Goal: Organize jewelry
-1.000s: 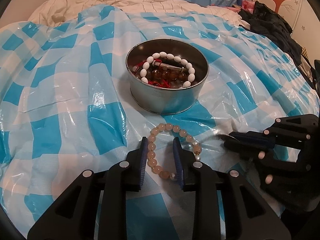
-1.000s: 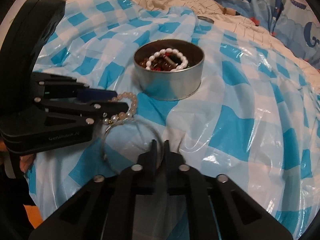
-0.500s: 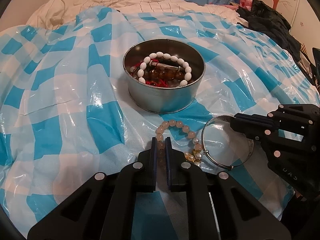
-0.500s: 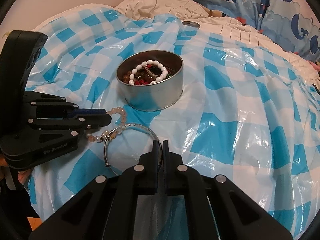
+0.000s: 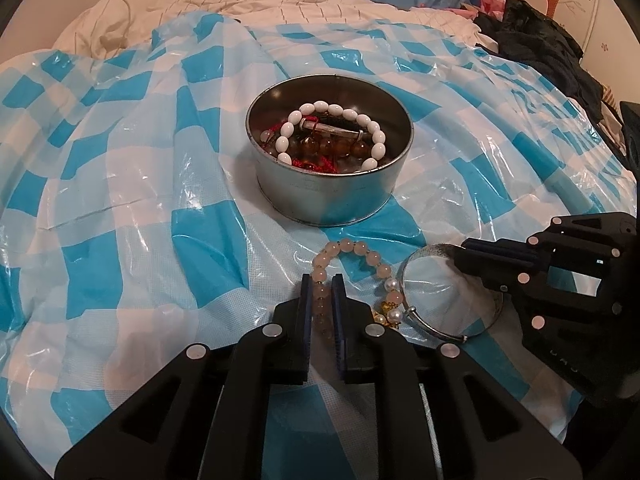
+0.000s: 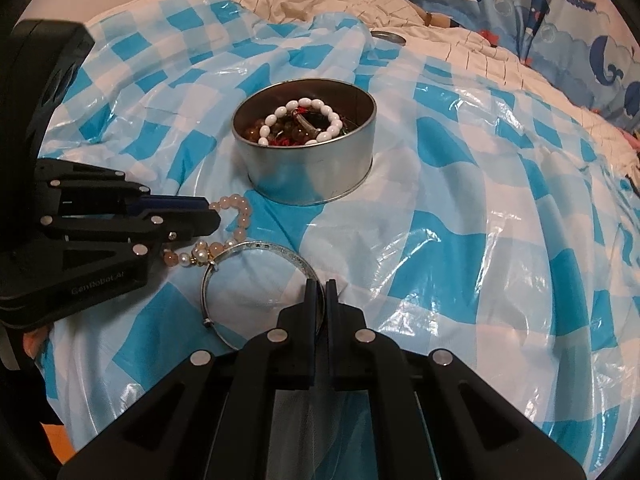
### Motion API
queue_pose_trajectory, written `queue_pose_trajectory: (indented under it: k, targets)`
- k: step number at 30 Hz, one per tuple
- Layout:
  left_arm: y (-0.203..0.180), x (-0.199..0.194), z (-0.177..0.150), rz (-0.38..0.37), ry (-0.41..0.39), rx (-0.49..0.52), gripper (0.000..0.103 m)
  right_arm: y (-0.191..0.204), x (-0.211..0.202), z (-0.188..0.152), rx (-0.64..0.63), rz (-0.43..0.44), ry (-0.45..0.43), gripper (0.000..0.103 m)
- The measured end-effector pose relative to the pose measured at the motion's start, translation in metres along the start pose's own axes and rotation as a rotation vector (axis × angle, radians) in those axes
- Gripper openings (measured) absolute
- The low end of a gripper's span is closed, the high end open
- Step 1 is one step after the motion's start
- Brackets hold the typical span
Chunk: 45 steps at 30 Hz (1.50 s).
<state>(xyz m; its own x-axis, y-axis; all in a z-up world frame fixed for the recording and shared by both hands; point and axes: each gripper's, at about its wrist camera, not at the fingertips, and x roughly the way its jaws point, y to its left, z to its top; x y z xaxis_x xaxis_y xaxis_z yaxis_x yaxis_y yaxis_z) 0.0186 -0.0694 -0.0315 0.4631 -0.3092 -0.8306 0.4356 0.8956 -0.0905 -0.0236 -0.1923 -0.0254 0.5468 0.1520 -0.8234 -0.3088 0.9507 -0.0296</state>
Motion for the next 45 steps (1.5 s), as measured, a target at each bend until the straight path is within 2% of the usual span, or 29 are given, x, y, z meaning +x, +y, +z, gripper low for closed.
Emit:
queue_pose_trajectory:
  k: [7,12,21,32,45]
  targets:
    - [0.005,-0.01,0.001,-0.044,-0.02,-0.016,0.007,-0.023,-0.013,0.005,0.149,0.108,-0.053,0.005]
    - [0.01,-0.017,0.005,-0.072,-0.041,-0.052,0.007,-0.03,-0.016,0.007,0.198,0.149,-0.064,0.005]
    - [0.005,-0.015,0.006,-0.039,-0.035,-0.038,0.007,-0.029,-0.015,0.006,0.19,0.126,-0.058,0.005]
    - [-0.005,-0.025,0.012,0.008,-0.072,0.007,0.007,-0.028,-0.014,0.006,0.196,0.127,-0.059,0.005]
    - [-0.015,-0.028,0.017,0.02,-0.086,0.036,0.007,-0.033,-0.014,0.007,0.208,0.127,-0.061,0.005]
